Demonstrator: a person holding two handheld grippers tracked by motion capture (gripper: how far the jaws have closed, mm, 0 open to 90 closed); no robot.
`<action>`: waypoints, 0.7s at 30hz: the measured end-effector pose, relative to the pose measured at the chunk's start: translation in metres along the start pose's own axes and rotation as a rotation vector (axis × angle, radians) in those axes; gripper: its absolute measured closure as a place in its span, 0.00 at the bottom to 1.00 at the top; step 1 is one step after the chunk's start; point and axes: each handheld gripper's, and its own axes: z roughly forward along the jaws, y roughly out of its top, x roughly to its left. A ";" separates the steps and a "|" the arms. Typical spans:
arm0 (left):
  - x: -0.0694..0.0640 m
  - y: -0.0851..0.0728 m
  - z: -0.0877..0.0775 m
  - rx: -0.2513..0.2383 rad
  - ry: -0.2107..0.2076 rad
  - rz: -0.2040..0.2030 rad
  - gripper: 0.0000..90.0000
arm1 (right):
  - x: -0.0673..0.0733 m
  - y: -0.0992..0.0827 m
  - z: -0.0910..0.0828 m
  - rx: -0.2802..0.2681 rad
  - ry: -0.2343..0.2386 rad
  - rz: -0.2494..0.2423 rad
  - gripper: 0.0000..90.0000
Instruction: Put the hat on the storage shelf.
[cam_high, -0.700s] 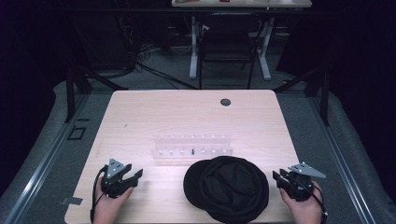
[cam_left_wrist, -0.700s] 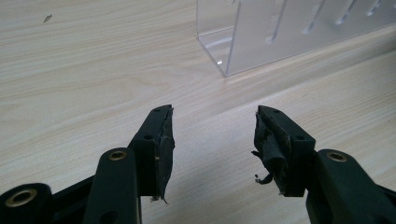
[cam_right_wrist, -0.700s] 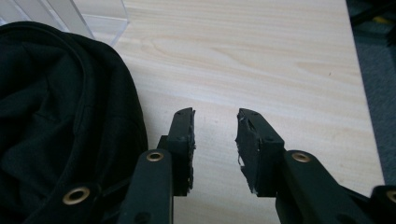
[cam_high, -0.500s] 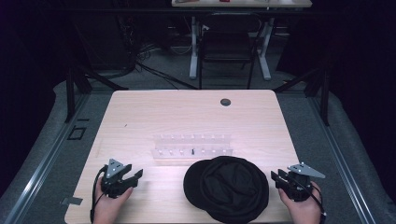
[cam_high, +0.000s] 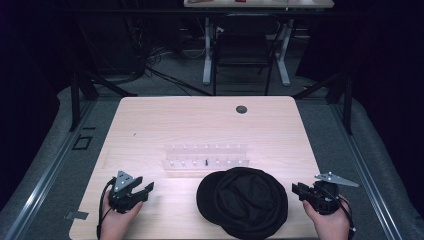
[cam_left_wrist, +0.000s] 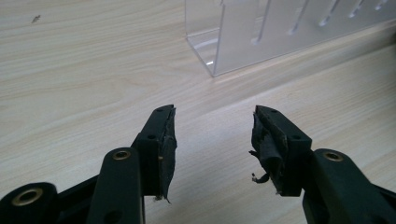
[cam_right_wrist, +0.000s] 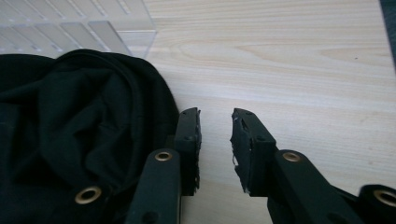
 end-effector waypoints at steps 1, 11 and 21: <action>-0.001 0.000 0.001 0.004 -0.004 0.001 0.57 | 0.001 0.002 -0.002 0.020 0.019 0.003 0.80; -0.003 0.001 -0.001 0.003 -0.010 0.011 0.57 | -0.001 0.018 -0.011 0.098 0.110 0.085 0.80; -0.002 0.000 -0.001 0.001 -0.003 0.004 0.57 | 0.005 0.029 -0.008 0.264 0.165 0.118 0.77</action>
